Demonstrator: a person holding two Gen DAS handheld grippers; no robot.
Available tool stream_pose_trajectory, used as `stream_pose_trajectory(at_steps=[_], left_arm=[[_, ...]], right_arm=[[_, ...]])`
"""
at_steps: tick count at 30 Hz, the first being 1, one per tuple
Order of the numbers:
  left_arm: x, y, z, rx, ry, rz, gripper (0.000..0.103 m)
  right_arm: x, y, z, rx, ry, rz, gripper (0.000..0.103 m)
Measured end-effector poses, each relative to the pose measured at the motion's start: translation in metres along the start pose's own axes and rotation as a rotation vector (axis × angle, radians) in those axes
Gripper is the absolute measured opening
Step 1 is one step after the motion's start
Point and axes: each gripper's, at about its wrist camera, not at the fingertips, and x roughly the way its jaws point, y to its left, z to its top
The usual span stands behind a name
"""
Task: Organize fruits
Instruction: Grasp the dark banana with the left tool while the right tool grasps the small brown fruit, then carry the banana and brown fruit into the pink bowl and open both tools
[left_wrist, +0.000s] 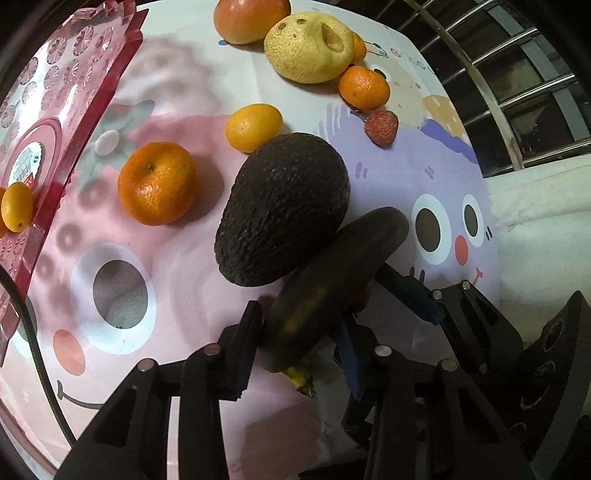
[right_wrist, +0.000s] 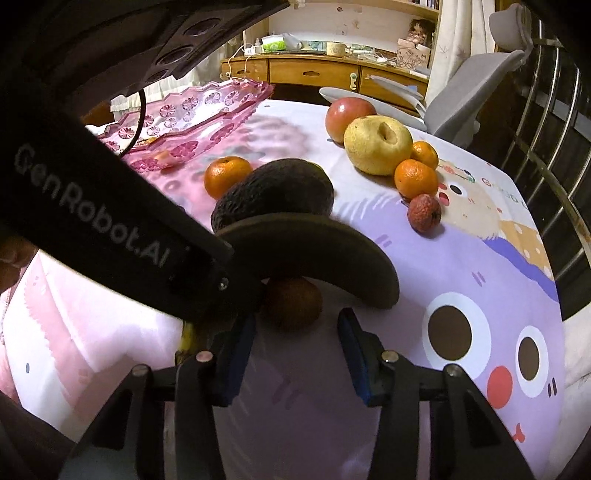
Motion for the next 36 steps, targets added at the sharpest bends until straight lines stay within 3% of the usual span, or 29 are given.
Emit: stream_pose_trajectory(at_steps=[10, 24, 36], left_arm=[[-0.011, 0.006, -0.002, 0.021, -0.044, -0.021, 0.031], [-0.038, 0.005, -0.017, 0.044, -0.116, -0.039, 0.025], [-0.097, 0.004, -0.029, 0.079, -0.214, -0.095, 0.025]], right_arm=[[0.002, 0.002, 0.008, -0.039, -0.025, -0.005, 0.032], [-0.008, 0.001, 0.010, -0.003, -0.002, -0.003, 0.031], [-0.042, 0.015, 0.022, 0.068, -0.022, -0.019, 0.031]])
